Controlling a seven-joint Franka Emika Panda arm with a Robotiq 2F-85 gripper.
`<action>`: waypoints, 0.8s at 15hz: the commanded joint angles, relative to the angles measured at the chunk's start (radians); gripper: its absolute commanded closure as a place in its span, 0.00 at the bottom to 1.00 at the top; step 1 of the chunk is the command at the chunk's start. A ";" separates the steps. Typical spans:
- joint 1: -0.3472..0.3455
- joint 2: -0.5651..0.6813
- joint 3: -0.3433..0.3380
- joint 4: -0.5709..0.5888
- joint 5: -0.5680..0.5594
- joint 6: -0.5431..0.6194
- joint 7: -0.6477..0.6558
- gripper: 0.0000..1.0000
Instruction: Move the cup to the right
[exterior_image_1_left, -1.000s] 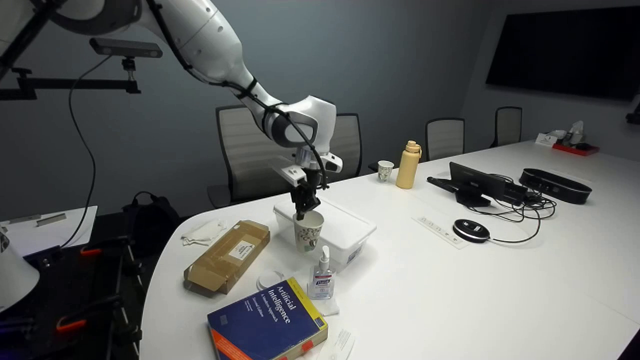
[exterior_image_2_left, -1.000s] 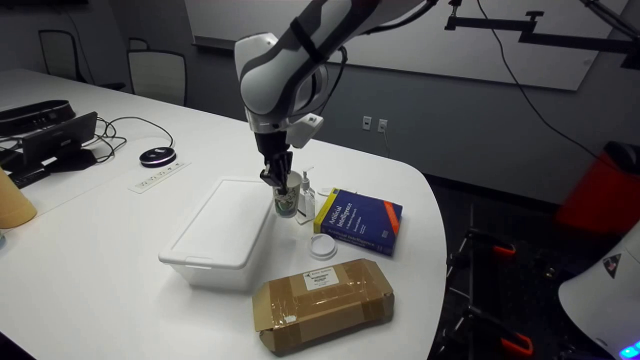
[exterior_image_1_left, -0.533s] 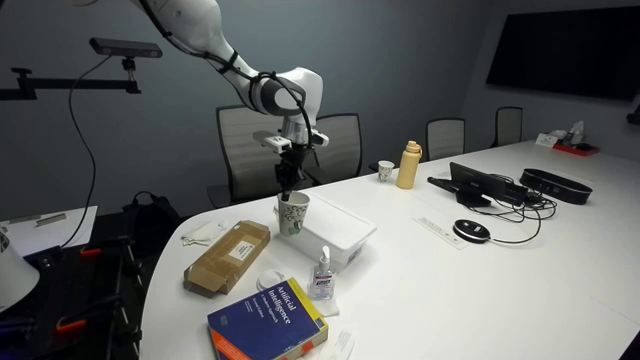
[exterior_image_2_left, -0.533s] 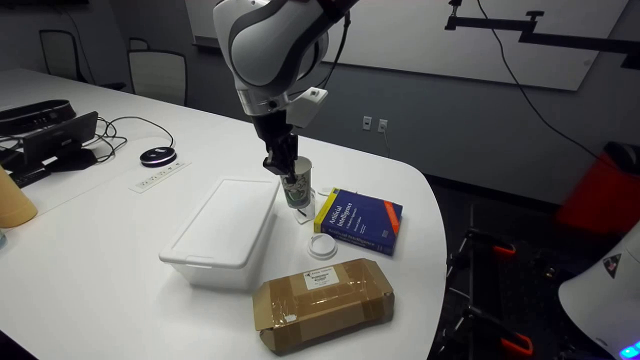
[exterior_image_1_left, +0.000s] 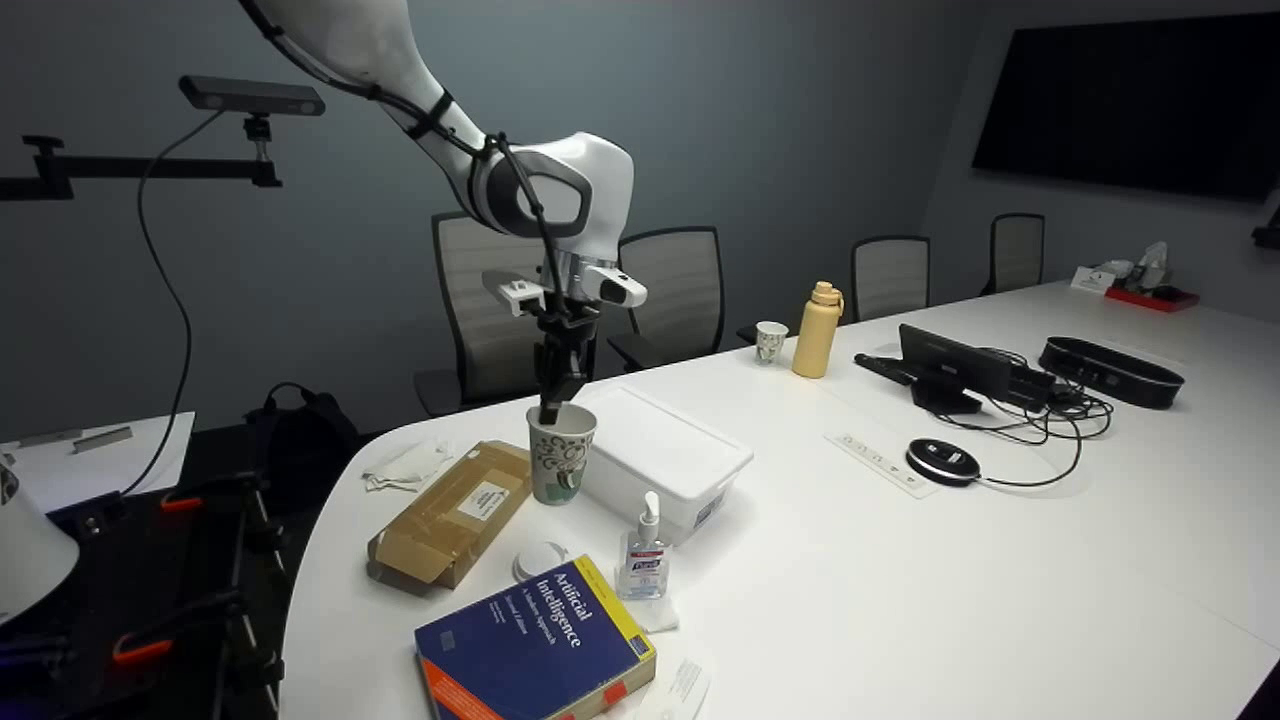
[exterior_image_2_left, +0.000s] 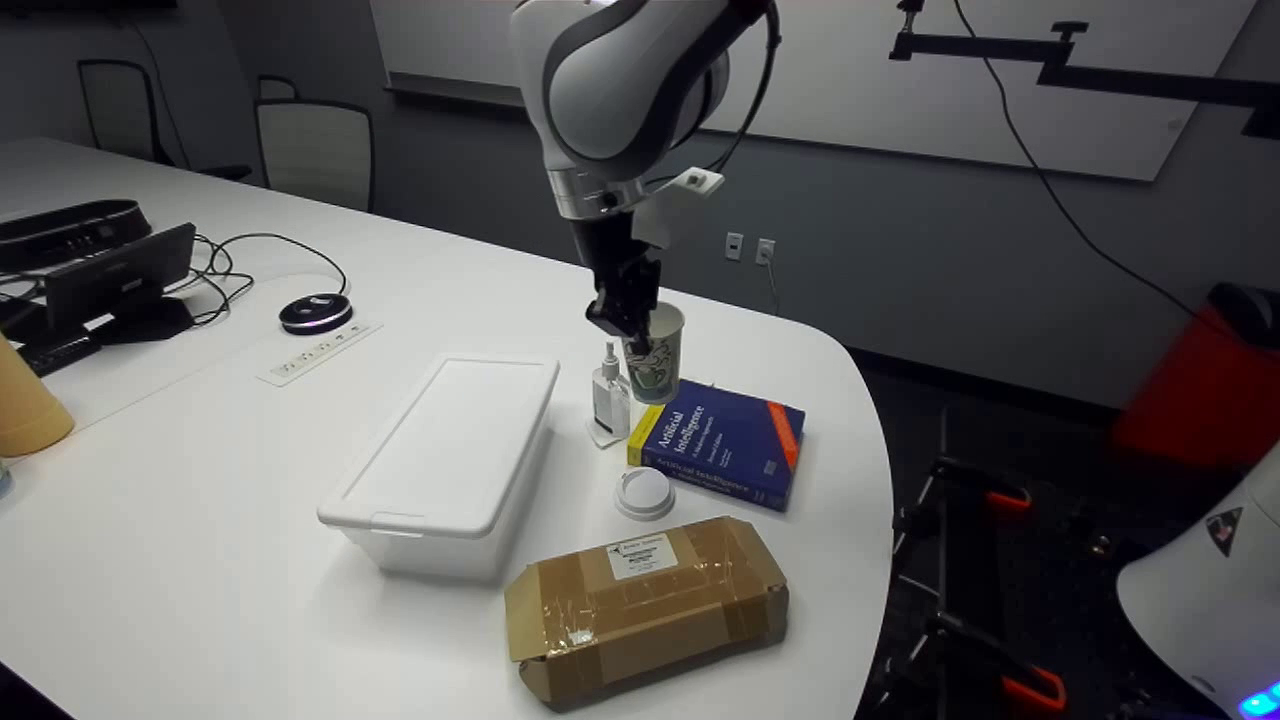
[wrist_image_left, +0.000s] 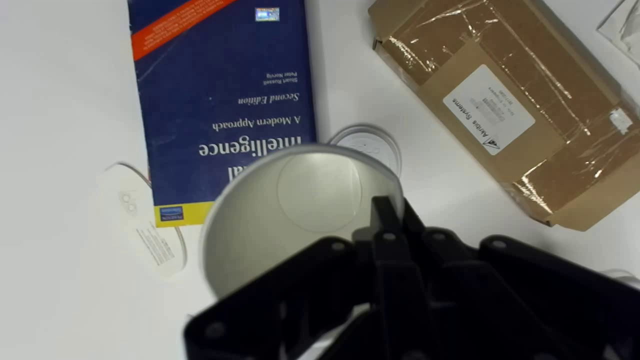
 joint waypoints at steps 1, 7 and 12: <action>-0.036 -0.102 -0.026 -0.159 0.030 0.112 0.035 0.99; -0.107 -0.133 -0.110 -0.271 0.022 0.292 0.042 0.99; -0.173 -0.106 -0.166 -0.278 0.030 0.399 0.015 0.99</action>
